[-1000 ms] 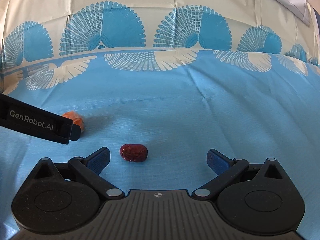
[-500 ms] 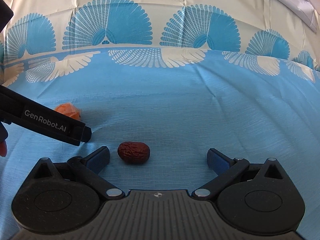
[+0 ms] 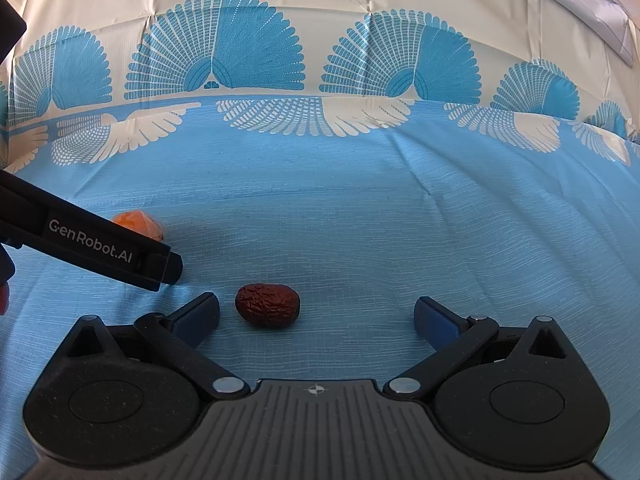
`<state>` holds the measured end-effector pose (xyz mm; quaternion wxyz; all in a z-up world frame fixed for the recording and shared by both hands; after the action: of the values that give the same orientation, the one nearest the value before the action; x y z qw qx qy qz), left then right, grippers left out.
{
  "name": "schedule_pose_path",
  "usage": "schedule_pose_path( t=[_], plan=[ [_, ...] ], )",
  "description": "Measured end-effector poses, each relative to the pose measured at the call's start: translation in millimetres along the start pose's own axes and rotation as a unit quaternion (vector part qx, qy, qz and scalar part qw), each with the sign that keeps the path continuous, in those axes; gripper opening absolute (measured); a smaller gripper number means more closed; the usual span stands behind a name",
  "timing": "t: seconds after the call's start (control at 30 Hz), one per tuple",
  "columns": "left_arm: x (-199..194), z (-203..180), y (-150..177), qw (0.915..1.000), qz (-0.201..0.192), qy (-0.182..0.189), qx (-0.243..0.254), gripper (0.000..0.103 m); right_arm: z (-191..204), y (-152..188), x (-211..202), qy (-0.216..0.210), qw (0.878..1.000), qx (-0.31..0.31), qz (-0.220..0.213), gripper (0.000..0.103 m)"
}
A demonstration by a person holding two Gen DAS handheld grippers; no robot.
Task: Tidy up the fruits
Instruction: 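Grasp the wrapped tangerine with the left tool while the right tool grasps the red date, then carry the wrapped tangerine and date over the plate and open both tools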
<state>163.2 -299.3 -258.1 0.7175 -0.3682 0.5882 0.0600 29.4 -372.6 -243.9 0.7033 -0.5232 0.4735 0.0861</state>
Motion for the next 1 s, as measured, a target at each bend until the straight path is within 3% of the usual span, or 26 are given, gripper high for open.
schedule_pose_path(
  t=[0.03, 0.07, 0.27, 0.47, 0.7, 1.0],
  plan=[
    [-6.3, -2.5, 0.0, 0.9999, -0.006, 0.007, 0.009, 0.054, 2.7, -1.1, -5.8, 0.001, 1.0, -0.007, -0.015, 0.057],
    [-11.1, -4.1, 0.4, 0.9998, -0.006, 0.006, 0.016, 0.041, 5.5, -2.2, -9.4, 0.01, 1.0, -0.018, -0.016, 0.032],
    [-51.2, -1.0, 13.8, 0.9998, -0.008, 0.014, -0.009, 0.041, -4.9, -8.8, -28.2, 0.012, 1.0, 0.029, 0.004, 0.032],
    [-138.3, 3.0, 50.9, 0.9997, -0.006, 0.0, -0.025, 0.041, -20.4, -13.6, -108.5, 0.001, 0.998, 0.054, -0.018, 0.032],
    [-241.6, 11.7, 139.8, 0.9985, 0.014, -0.004, -0.052, 0.041, -13.7, 20.5, -210.0, -0.045, 0.997, 0.055, 0.022, 0.032],
    [-331.0, 44.7, 262.5, 0.9912, 0.044, -0.039, -0.119, 0.041, 53.0, 67.3, -324.9, -0.131, 0.991, 0.005, 0.032, 0.032]
  ],
)
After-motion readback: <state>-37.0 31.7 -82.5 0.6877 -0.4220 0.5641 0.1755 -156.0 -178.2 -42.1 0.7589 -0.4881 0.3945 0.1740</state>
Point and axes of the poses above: each gripper's, at about its wrist camera, not at the fingertips, and x roughly the way its jaws point, z to its left, y to its underside, the point moved 6 cm from there along x, roughly the way its jaws point, and after that the axes turned 8 degrees about z, right-handed, at the moved point
